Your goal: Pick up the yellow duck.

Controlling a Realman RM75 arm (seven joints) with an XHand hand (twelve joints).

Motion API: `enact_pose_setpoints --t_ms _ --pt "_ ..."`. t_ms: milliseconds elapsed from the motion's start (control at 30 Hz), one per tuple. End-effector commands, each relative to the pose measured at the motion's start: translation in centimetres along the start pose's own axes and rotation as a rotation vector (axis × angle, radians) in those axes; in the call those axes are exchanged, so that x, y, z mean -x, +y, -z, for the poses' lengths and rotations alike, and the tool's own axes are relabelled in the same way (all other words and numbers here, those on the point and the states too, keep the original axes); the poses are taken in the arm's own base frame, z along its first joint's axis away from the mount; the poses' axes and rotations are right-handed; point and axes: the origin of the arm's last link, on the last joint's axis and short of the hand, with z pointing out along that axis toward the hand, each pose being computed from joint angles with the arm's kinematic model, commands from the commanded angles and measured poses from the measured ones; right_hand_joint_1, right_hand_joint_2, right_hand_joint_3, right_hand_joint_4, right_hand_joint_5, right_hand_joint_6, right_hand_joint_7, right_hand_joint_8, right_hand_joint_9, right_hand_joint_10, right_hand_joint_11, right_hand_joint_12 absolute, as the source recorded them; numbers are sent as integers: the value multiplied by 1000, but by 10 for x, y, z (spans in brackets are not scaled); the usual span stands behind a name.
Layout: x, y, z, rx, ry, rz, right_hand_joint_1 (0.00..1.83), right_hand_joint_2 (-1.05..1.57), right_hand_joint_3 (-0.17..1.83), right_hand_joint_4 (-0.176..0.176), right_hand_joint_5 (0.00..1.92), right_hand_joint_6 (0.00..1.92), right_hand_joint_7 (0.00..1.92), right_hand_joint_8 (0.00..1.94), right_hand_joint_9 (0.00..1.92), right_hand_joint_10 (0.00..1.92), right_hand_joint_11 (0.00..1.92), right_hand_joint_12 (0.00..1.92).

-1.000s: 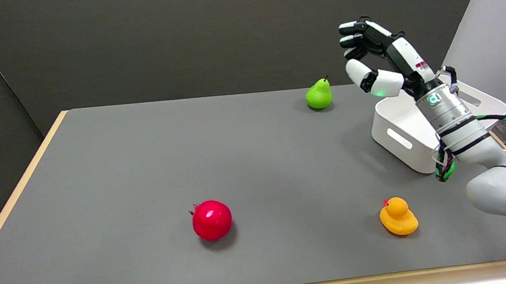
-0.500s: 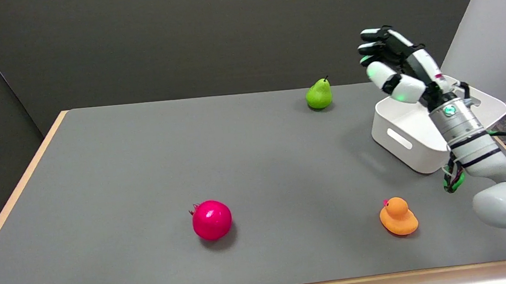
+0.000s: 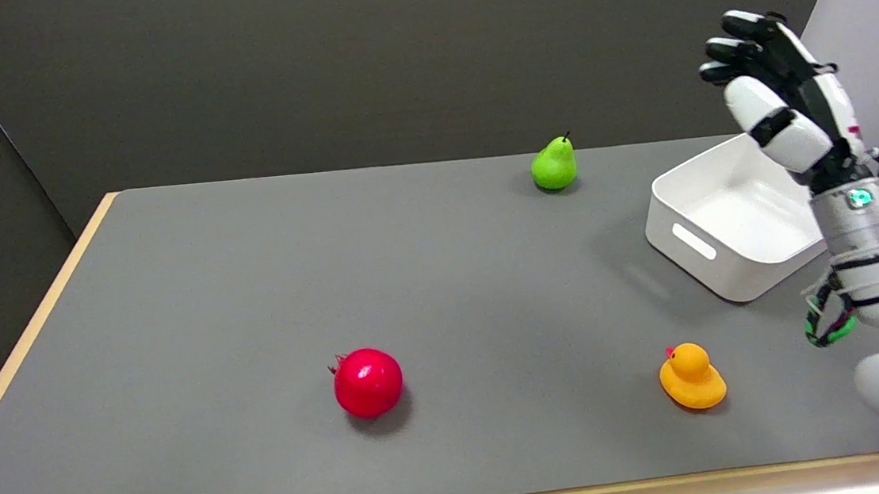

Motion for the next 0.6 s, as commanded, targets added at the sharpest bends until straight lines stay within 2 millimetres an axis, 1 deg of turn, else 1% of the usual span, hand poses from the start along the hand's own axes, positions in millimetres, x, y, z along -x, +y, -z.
enact_pose_setpoints --t_ms 33,100,167,200,233,267,333,500,600 --pt "-24 10 72 74 15 63 588 686 959 123 294 599 446 508 446 918 201 1281" --pt "-24 9 82 -9 11 121 607 679 954 116 293 591 452 506 447 931 203 1295" --pt "-26 7 92 -85 32 160 634 675 944 90 288 568 454 497 439 945 202 1320" --pt "-26 8 102 -107 63 153 625 674 949 59 284 561 448 503 434 959 204 1338" --pt "-25 8 106 -113 78 144 604 672 958 21 280 558 439 515 429 975 208 1356" --pt "-23 8 113 -112 101 137 609 679 941 -8 285 556 440 520 422 1005 217 1380" --pt "-21 8 123 -90 105 146 655 700 874 -48 308 554 456 526 409 1078 241 1436" --pt "-17 8 151 -10 45 288 664 693 874 -58 319 581 468 563 418 1105 271 1487" --pt "-9 11 161 8 10 291 663 693 875 -60 321 583 469 568 419 1108 274 1494"
